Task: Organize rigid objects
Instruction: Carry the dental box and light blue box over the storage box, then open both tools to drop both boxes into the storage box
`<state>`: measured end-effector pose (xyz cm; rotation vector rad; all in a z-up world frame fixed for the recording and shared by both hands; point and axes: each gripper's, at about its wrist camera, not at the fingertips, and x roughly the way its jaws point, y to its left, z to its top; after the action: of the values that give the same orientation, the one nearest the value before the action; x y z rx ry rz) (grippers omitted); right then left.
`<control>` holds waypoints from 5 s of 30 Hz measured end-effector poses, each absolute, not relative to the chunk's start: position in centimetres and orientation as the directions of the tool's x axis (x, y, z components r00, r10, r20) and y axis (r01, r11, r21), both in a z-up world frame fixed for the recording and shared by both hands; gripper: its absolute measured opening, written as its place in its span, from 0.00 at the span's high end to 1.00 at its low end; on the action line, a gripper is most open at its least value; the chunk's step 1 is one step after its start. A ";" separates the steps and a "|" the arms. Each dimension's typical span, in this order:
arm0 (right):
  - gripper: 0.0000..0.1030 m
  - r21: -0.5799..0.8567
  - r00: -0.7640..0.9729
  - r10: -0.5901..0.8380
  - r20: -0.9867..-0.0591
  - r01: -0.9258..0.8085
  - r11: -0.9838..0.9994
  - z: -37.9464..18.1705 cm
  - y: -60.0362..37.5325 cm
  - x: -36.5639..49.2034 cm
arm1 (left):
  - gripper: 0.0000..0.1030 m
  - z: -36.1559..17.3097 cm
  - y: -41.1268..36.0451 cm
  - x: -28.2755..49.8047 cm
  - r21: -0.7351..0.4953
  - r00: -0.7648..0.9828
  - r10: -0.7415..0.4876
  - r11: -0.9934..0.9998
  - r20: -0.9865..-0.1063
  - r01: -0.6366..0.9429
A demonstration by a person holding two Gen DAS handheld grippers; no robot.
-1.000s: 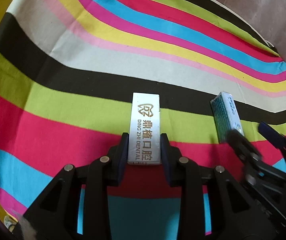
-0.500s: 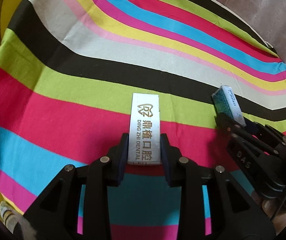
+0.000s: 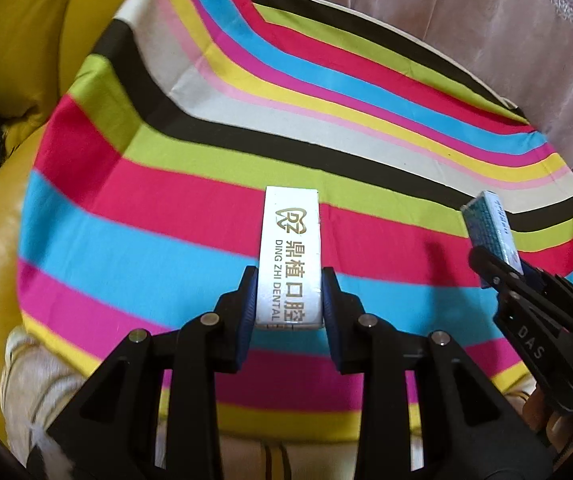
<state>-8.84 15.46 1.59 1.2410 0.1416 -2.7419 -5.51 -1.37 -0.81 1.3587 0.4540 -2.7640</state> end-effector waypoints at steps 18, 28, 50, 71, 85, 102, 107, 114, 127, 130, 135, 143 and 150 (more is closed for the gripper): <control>0.71 -0.066 -0.665 -0.033 -0.746 0.123 -0.990 4.0 18.4 1.4 | 0.66 0.7 -1.3 3.1 -0.256 -0.653 0.099 -0.955 -0.751 0.150; 0.71 -0.082 -0.681 0.016 -0.733 0.066 -0.994 5.1 20.9 6.7 | 0.66 1.7 0.4 8.0 -0.193 -0.673 0.072 -0.975 -0.737 0.107; 0.71 -0.019 -0.671 0.008 -0.741 0.010 -1.000 4.4 25.3 12.3 | 0.66 1.9 4.4 10.3 -0.139 -0.657 0.096 -0.990 -0.747 0.012; 0.71 0.016 -0.670 0.025 -0.742 -0.054 -0.998 4.3 28.3 13.8 | 0.66 2.6 8.4 11.3 -0.133 -0.659 0.185 -0.983 -0.729 -0.129; 0.71 0.035 -0.676 0.053 -0.735 -0.116 -0.993 4.5 30.7 15.3 | 0.66 3.0 10.8 11.5 -0.124 -0.649 0.229 -0.971 -0.725 -0.205; 0.71 0.063 -0.672 0.091 -0.735 -0.202 -0.977 4.2 34.9 17.1 | 0.66 3.6 14.4 11.6 -0.119 -0.618 0.301 -0.940 -0.726 -0.319; 0.71 0.069 -0.663 0.113 -0.740 -0.242 -0.968 3.9 36.6 17.6 | 0.66 3.9 16.5 12.0 -0.108 -0.603 0.340 -0.915 -0.721 -0.388; 0.71 0.081 -0.656 0.142 -0.741 -0.298 -0.951 3.4 39.0 18.7 | 0.66 4.0 19.1 12.1 -0.115 -0.557 0.384 -0.882 -0.737 -0.457; 0.71 0.067 -0.629 0.215 -0.747 -0.393 -0.917 3.5 43.1 20.1 | 0.66 4.4 25.1 12.3 -0.099 -0.482 0.443 -0.806 -0.756 -0.584; 0.71 0.062 -0.622 0.232 -0.748 -0.414 -0.908 3.6 44.0 20.4 | 0.66 4.3 26.6 12.2 -0.099 -0.459 0.454 -0.785 -0.764 -0.611; 0.71 0.048 -0.607 0.264 -0.750 -0.447 -0.893 3.5 45.5 20.8 | 0.66 4.1 28.8 12.5 -0.088 -0.430 0.459 -0.756 -0.777 -0.648; 0.71 0.037 -0.577 0.300 -0.760 -0.499 -0.866 3.0 47.5 21.9 | 0.66 3.7 31.5 12.7 -0.107 -0.370 0.479 -0.713 -0.796 -0.693; 0.71 0.028 -0.552 0.323 -0.768 -0.534 -0.845 2.7 48.9 22.4 | 0.66 3.5 33.5 13.3 -0.116 -0.333 0.493 -0.678 -0.804 -0.726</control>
<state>22.42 48.90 2.72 1.5170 -0.4896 -3.2710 13.25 33.51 3.47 1.8473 -0.5640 -3.4088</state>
